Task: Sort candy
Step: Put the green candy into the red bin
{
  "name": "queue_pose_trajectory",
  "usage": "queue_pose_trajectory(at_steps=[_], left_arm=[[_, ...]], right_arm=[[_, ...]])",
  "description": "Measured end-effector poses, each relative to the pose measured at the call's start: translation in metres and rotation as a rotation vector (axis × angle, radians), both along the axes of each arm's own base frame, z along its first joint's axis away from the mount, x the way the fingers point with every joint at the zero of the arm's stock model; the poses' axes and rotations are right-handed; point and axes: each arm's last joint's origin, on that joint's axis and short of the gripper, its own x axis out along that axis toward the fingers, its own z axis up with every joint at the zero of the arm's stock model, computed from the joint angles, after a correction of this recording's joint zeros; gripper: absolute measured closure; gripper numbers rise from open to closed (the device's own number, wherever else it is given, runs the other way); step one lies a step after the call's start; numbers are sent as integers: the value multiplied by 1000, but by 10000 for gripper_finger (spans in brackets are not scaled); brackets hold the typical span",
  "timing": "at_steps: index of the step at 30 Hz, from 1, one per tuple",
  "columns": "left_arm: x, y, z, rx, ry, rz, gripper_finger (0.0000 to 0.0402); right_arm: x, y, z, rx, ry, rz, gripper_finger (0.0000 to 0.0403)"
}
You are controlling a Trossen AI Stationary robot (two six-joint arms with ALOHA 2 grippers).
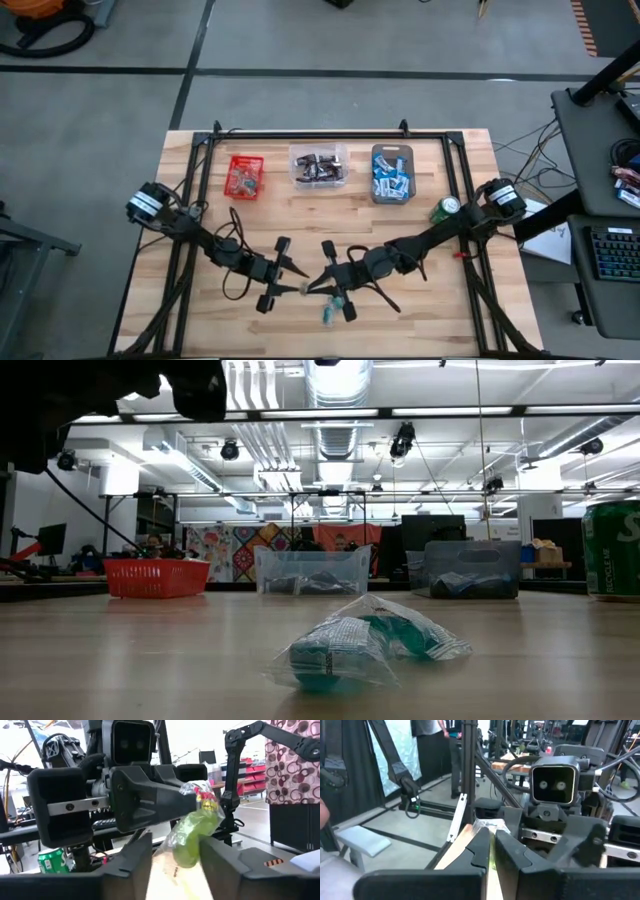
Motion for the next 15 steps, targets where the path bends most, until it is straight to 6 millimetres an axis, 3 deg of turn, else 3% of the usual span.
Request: queue_pose_trajectory(at_steps=[7,15], left_arm=[[-11,9,1,-10,9,47,387],[-33,29,0,-42,76,242,398]], right_arm=[[-1,-3,2,0,10,-58,383],[-8,-11,10,-3,102,-262,283]])
